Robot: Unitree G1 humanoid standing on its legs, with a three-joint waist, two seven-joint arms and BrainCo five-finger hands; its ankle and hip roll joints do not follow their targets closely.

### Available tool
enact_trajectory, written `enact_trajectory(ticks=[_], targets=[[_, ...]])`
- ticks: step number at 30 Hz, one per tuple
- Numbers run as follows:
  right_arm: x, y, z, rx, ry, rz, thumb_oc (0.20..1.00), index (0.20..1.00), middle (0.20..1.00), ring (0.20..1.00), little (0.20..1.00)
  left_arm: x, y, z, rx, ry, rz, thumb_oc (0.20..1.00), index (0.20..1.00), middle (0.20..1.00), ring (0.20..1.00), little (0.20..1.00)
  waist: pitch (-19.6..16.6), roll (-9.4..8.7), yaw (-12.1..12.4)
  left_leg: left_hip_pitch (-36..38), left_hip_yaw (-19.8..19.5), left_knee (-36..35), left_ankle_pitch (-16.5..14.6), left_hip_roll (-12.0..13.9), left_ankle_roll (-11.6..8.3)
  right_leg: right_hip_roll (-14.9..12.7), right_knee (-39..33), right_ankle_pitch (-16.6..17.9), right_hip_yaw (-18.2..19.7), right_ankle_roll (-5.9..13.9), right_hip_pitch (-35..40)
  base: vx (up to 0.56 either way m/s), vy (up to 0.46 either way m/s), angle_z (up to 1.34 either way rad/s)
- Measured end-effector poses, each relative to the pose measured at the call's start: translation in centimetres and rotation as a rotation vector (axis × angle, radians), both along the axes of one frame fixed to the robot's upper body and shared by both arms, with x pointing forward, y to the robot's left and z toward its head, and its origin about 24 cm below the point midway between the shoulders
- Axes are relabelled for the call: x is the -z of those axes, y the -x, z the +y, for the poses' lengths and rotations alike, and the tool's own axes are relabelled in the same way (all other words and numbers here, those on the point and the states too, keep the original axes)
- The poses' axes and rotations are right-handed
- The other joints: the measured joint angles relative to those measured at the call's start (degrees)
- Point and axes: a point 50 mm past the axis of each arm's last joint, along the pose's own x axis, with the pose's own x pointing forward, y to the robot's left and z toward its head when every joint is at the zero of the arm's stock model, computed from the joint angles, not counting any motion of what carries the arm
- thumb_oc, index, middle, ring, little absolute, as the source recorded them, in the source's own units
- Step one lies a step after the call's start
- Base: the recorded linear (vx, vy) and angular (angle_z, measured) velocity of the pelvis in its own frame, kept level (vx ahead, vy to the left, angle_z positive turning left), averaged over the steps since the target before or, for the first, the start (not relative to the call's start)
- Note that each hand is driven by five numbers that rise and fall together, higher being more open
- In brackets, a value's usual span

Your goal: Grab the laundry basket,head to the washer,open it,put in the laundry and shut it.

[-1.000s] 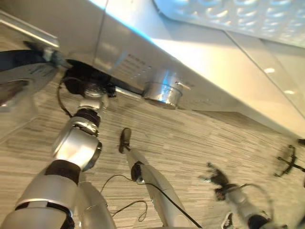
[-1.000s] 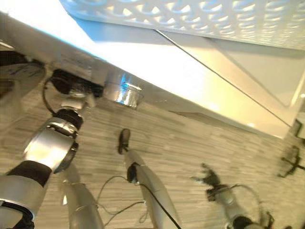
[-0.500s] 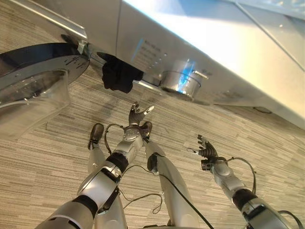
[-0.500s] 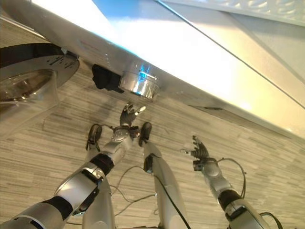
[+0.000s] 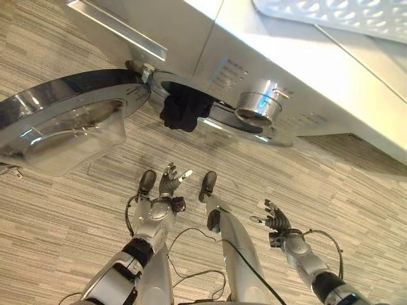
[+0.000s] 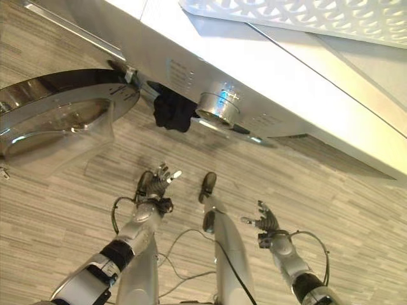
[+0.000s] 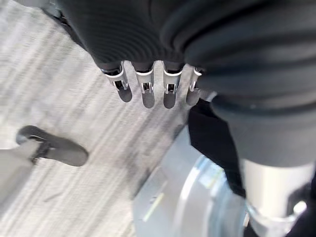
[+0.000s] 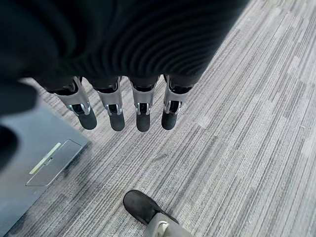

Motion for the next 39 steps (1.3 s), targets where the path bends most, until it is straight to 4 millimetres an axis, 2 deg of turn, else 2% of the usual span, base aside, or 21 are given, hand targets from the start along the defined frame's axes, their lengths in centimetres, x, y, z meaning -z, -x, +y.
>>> enact_trajectory(ticks=[2, 4, 5, 6, 7, 8, 9, 11, 12, 13, 15, 16, 19, 21, 23, 25, 26, 28, 33, 36, 39], targets=[[0.3, -0.5, 0.7, -0.01, 0.005, 0.013, 1.0, 1.0, 1.0, 1.0, 1.0, 0.6, -0.5, -0.3, -0.015, -0.028, 0.048, 1.0, 1.0, 1.0, 1.0, 1.0, 0.34, -0.72, -0.42, -1.32, -0.02, 3.57, -1.77, -0.91, 1.51, 0.05, 0.45, 0.03, 0.54, -0.11, -0.1, -0.15, 0.183, -0.06], [0.3, -2.2, 2.5, -0.057, 0.05, 0.034, 1.0, 1.0, 1.0, 1.0, 1.0, 0.9, -1.4, -0.9, -0.026, -0.068, 0.101, 1.0, 1.0, 1.0, 1.0, 1.0, 1.14, -2.19, -1.57, -2.9, 0.3, 8.87, -3.98, -1.67, 1.59, 0.35, 0.97, 0.79, 1.26, -0.74, -0.04, -0.12, 0.147, -0.14], [0.3, -2.2, 2.5, -0.057, 0.05, 0.034, 1.0, 1.0, 1.0, 1.0, 1.0, 0.9, -1.4, -0.9, -0.026, -0.068, 0.101, 1.0, 1.0, 1.0, 1.0, 1.0, 1.14, -2.19, -1.57, -2.9, 0.3, 8.87, -3.98, -1.67, 1.59, 0.35, 0.97, 0.79, 1.26, -0.74, -0.04, -0.09, 0.12, -0.44], [-1.7, -5.1, 5.1, -0.106, 0.039, -0.034, 1.0, 1.0, 1.0, 1.0, 1.0, -0.3, -2.9, -2.6, -0.015, -0.089, 0.12, 1.0, 1.0, 1.0, 1.0, 1.0, 2.55, -3.5, -2.41, -3.53, 1.45, 11.09, -6.39, -1.08, 1.14, 1.4, -0.29, 2.15, 2.43, -0.13, -0.06, 0.01, 0.081, -0.36], [-2.0, -5.6, 5.5, -0.119, 0.045, -0.048, 1.0, 1.0, 1.0, 1.0, 1.0, -1.2, -3.5, -3.3, -0.006, -0.078, 0.096, 1.0, 1.0, 1.0, 1.0, 1.0, 2.93, -3.63, -2.63, -3.67, 1.51, 11.13, -6.44, -1.16, 1.12, 1.45, -0.8, 2.6, 2.68, 0.37, -0.06, 0.05, 0.063, -0.52], [-2.1, -6.5, 6.2, -0.155, 0.134, -0.024, 1.0, 1.0, 1.0, 1.0, 1.0, -1.4, -4.0, -3.1, -0.043, -0.095, 0.136, 1.0, 1.0, 1.0, 1.0, 1.0, 3.02, -3.9, -2.77, -4.69, 1.67, 14.04, -7.99, -0.75, -0.31, 2.44, -1.71, 3.08, 3.19, 0.49, 0.69, 0.09, 0.02, -0.22], [-2.0, -6.7, 6.4, -0.164, 0.161, -0.011, 1.0, 1.0, 1.0, 1.0, 1.0, -1.6, -4.3, -3.0, -0.059, -0.099, 0.155, 1.0, 1.0, 1.0, 1.0, 1.0, 2.9, -4.06, -2.78, -4.99, 1.78, 14.64, -8.16, -0.77, -0.52, 2.52, -2.1, 3.69, 3.21, 0.79, 0.76, -0.07, 0.053, -0.2], [-2.2, -7.1, 6.3, -0.153, 0.2, 0.001, 1.0, 1.0, 1.0, 1.0, 1.0, -3.5, -5.5, -2.7, -0.078, -0.135, 0.121, 1.0, 1.0, 1.0, 1.0, 1.0, 2.9, -4.06, -2.75, -5.73, 1.62, 14.91, -8.11, -0.65, -0.79, 3.08, -3.58, 4.51, 3.91, 1.38, 0.77, -0.03, 0.018, -0.04], [-2.2, -7.1, 6.2, -0.149, 0.206, 0.0, 1.0, 1.0, 1.0, 1.0, 1.0, -4.1, -5.9, -2.5, -0.08, -0.146, 0.095, 1.0, 1.0, 1.0, 1.0, 1.0, 2.91, -4.05, -2.82, -6.18, 1.47, 15.02, -7.93, -0.7, -1.07, 3.14, -3.95, 5.19, 3.92, 0.62, 0.61, 0.09, -0.007, -0.02], [-2.4, -7.3, 6.3, -0.151, 0.216, -0.005, 1.0, 1.0, 1.0, 1.0, 1.0, -5.3, -6.6, -2.4, -0.08, -0.171, 0.057, 1.0, 1.0, 1.0, 1.0, 1.0, 2.92, -4.04, -2.96, -6.97, 1.5, 15.91, -8.24, -0.73, -0.76, 3.25, -4.38, 5.09, 3.84, 0.84, 0.5, 0.07, -0.015, 0.0], [-3.4, -8.6, 7.2, -0.148, 0.239, -0.009, 1.0, 1.0, 1.0, 1.0, 1.0, -7.5, -7.9, -0.3, -0.141, -0.293, 0.048, 1.0, 1.0, 1.0, 1.0, 1.0, 2.92, -4.03, -4.79, -8.68, 1.04, 17.56, -9.1, -0.31, -0.9, 3.6, -4.86, 5.25, 3.21, 0.99, 0.08, 0.08, -0.022, 0.0], [-4.4, -9.4, 7.4, -0.145, 0.233, -0.049, 1.0, 1.0, 1.0, 1.0, 1.0, -9.6, -8.8, 0.3, -0.163, -0.328, -0.011, 1.0, 1.0, 1.0, 1.0, 1.0, 2.92, -4.03, -4.97, -9.41, 0.87, 17.61, -9.1, -0.32, -0.99, 3.61, -5.2, 5.52, 3.05, 0.72, -0.49, 0.11, -0.042, 0.01], [-7.3, -11.4, 10.2, -0.16, 0.191, -0.147, 1.0, 1.0, 1.0, 1.0, 1.0, -15.6, -10.6, 5.1, -0.336, -0.456, -0.07, 1.0, 1.0, 1.0, 1.0, 1.0, 2.83, -4.16, -6.2, -11.55, -0.03, 18.86, -9.87, 0.87, -2.29, 4.85, -5.51, 5.69, 2.02, 0.15, -1.54, 0.09, -0.045, -0.03], [-7.4, -11.5, 10.3, -0.164, 0.185, -0.159, 1.0, 1.0, 1.0, 1.0, 1.0, -18.4, -10.8, 7.5, -0.407, -0.572, -0.128, 1.0, 1.0, 1.0, 1.0, 1.0, 2.83, -4.16, -6.19, -11.97, -0.15, 18.76, -9.93, 1.57, -2.29, 5.33, -5.92, 5.6, 1.17, -0.36, -1.58, 0.07, -0.036, 0.06], [-7.0, -11.1, 9.7, -0.157, 0.183, -0.158, 1.0, 1.0, 1.0, 1.0, 1.0, -20.2, -10.6, 9.5, -0.481, -0.702, -0.155, 1.0, 1.0, 1.0, 1.0, 1.0, 2.82, -4.17, -6.77, -12.09, -0.29, 18.34, -9.92, 2.03, -2.29, 5.64, -5.8, 5.27, 0.93, -0.87, -1.56, 0.05, -0.025, 0.1], [-6.0, -10.4, 8.5, -0.138, 0.191, -0.139, 1.0, 1.0, 1.0, 1.0, 1.0, -20.4, -10.4, 10.2, -0.513, -0.768, -0.152, 1.0, 1.0, 1.0, 1.0, 1.0, 2.82, -4.17, -7.05, -12.03, -0.24, 18.41, -9.92, 2.36, -2.29, 5.81, -5.39, 5.27, 1.03, -0.89, -1.56, 0.06, -0.022, 0.04], [-5.6, -10.0, 8.1, -0.134, 0.19, -0.135, 1.0, 1.0, 1.0, 1.0, 1.0, -20.5, -10.2, 11.1, -0.54, -0.779, -0.139, 1.0, 1.0, 1.0, 1.0, 1.0, 2.82, -4.18, -7.75, -12.02, -0.23, 18.3, -9.93, 2.49, -2.29, 5.86, -5.16, 5.27, 1.03, -0.88, -1.56, 0.06, -0.002, 0.05], [-4.8, -9.2, 7.2, -0.117, 0.173, -0.128, 1.0, 1.0, 1.0, 1.0, 1.0, -20.4, -10.1, 11.5, -0.536, -0.858, -0.135, 1.0, 1.0, 1.0, 1.0, 1.0, 2.78, -4.22, -8.79, -12.13, -0.3, 18.2, -9.94, 2.56, -2.3, 5.88, -5.13, 5.26, 0.98, -0.87, -1.59, 0.04, -0.009, 0.05], [-1.0, -4.5, 4.7, -0.125, 0.13, -0.056, 1.0, 1.0, 1.0, 1.0, 1.0, -19.2, -9.5, 13.2, -0.543, -0.917, -0.132, 1.0, 1.0, 1.0, 1.0, 1.0, 2.57, -4.51, -9.48, -14.15, -0.31, 18.35, -10.25, 2.71, -2.51, 5.98, -4.77, 4.84, 1.0, -0.86, -3.87, 0.02, -0.006, -0.01], [0.2, -3.0, 4.4, -0.134, 0.117, -0.014, 1.0, 1.0, 1.0, 1.0, 1.0, -17.5, -9.0, 13.7, -0.545, -0.909, -0.083, 1.0, 1.0, 1.0, 1.0, 1.0, 2.54, -4.56, -10.44, -15.33, -0.36, 18.43, -10.29, 2.77, -2.59, 6.01, -4.16, 4.79, 1.07, -0.94, -5.38, 0.0, 0.0, 0.0], [0.2, -2.9, 4.5, -0.147, 0.105, -0.021, 1.0, 1.0, 1.0, 1.0, 1.0, -16.9, -9.0, 13.2, -0.534, -0.89, -0.075, 1.0, 1.0, 1.0, 1.0, 1.0, 2.51, -4.59, -10.47, -16.01, -0.58, 18.4, -10.24, 2.89, -2.77, 6.22, -4.04, 3.96, 1.07, -1.34, -5.95, 0.0, 0.001, 0.01]])
